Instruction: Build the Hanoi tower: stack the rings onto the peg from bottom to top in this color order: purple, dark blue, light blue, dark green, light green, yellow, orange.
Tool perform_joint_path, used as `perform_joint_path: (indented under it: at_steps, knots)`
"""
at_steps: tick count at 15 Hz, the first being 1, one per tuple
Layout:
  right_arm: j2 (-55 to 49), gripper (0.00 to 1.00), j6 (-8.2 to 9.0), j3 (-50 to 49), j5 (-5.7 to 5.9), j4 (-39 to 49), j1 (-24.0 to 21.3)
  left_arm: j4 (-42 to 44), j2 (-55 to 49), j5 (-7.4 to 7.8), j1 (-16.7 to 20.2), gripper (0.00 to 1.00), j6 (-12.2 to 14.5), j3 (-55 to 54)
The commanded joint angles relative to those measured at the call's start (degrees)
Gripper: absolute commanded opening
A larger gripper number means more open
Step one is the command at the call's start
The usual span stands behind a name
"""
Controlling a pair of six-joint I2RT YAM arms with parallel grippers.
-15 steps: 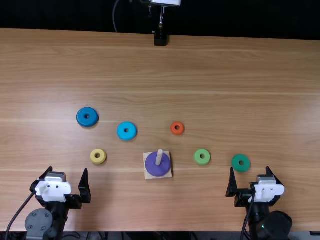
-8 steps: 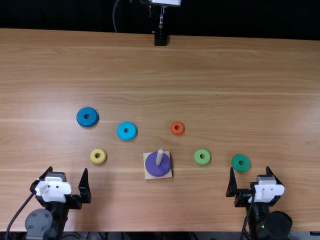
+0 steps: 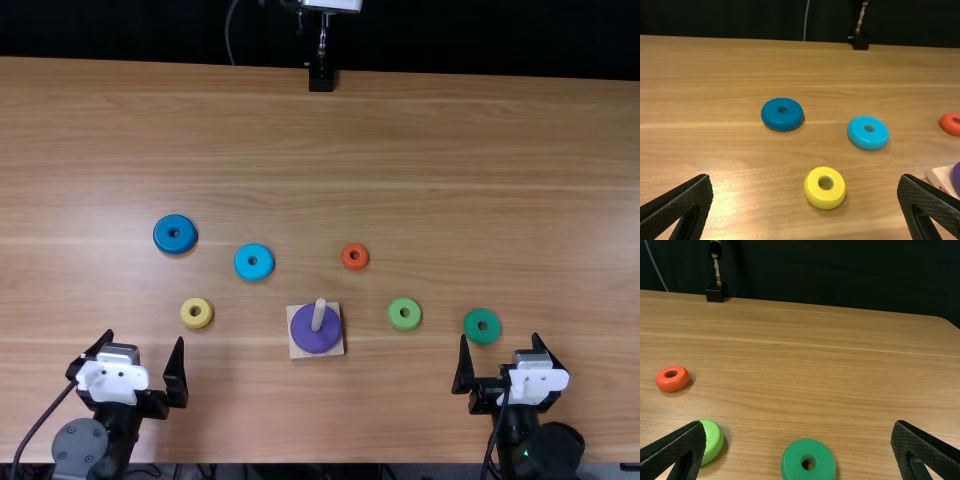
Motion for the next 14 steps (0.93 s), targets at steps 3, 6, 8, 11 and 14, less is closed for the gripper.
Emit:
perform_joint_path:
  at_steps: [3,6,8,11,14]
  knots:
    - [-0.71,1.00,0.03,-3.81,0.82,-3.96,-0.34,0.41,12.24,-2.14,-0.18,1.00,0.73,14.49]
    - [-0.71,1.00,0.03,-3.81,0.82,-3.96,-0.43,0.31,26.83,-2.46,-0.09,1.00,0.52,25.04]
    - [-0.71,1.00,0.03,-3.81,0.82,-3.96,-0.34,0.20,36.76,-2.88,1.22,1.00,0.62,31.28]
    - [-0.71,1.00,0.03,-3.90,0.82,-3.96,-0.34,-2.22,53.82,-6.78,4.74,1.00,0.62,42.53]
    - [-0.71,1.00,0.03,-3.90,0.82,-3.96,-0.34,-12.35,68.85,-4.78,4.74,1.00,2.84,55.10]
